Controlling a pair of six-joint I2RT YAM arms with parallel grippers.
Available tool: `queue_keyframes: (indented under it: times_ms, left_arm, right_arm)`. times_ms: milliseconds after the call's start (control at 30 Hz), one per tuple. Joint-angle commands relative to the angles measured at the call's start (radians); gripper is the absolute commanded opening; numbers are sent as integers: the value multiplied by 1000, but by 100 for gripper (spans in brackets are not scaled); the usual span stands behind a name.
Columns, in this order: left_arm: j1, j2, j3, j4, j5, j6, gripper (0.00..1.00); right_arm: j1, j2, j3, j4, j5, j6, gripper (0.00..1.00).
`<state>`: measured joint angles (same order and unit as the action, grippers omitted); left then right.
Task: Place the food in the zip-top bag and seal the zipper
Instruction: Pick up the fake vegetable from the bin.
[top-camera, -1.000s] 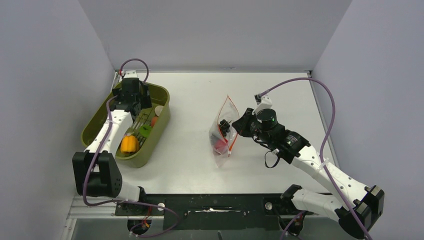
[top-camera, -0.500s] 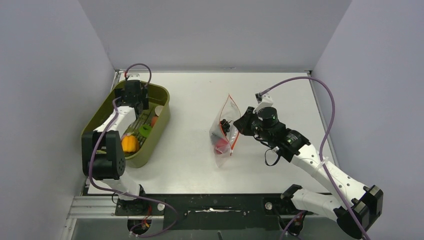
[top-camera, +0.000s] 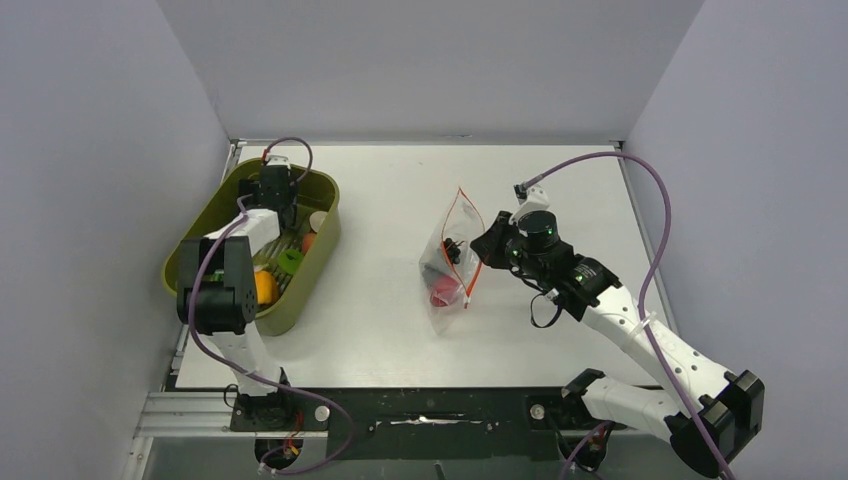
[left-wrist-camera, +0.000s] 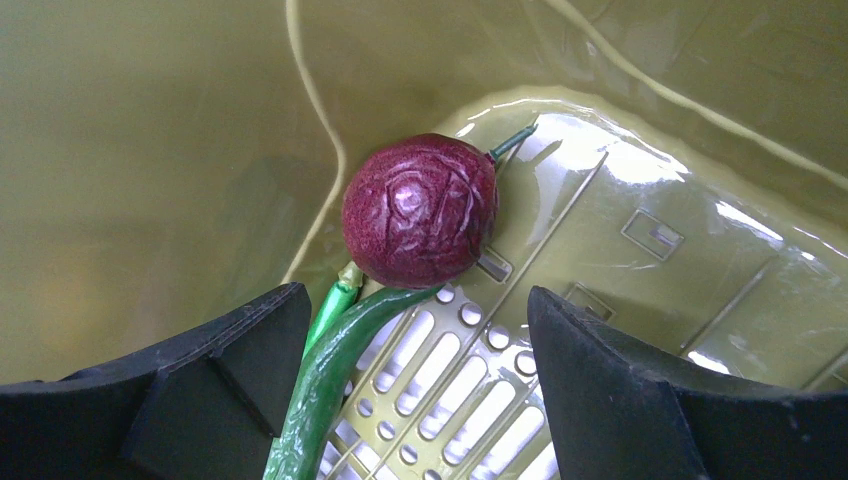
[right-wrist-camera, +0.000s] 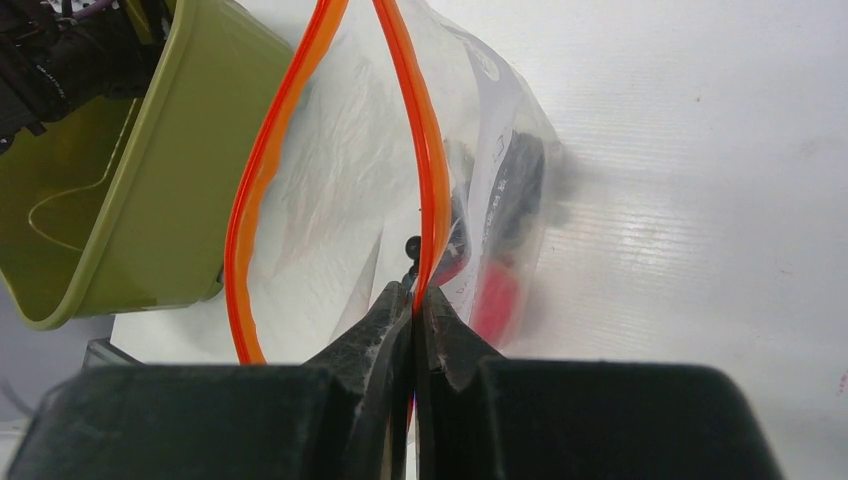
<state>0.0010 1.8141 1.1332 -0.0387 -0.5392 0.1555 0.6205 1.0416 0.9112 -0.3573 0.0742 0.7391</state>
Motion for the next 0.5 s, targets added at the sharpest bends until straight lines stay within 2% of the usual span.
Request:
queue_keyframes:
  times_ms: [0,467]
  left_arm:
    - [6,18,55,110,-47,59,78]
    - [7,105,118,105,-59,90,74]
  right_arm:
    - [-10,6,47,29,-8,-15,0]
    - [-32,-7,46,21,-6,-21,0]
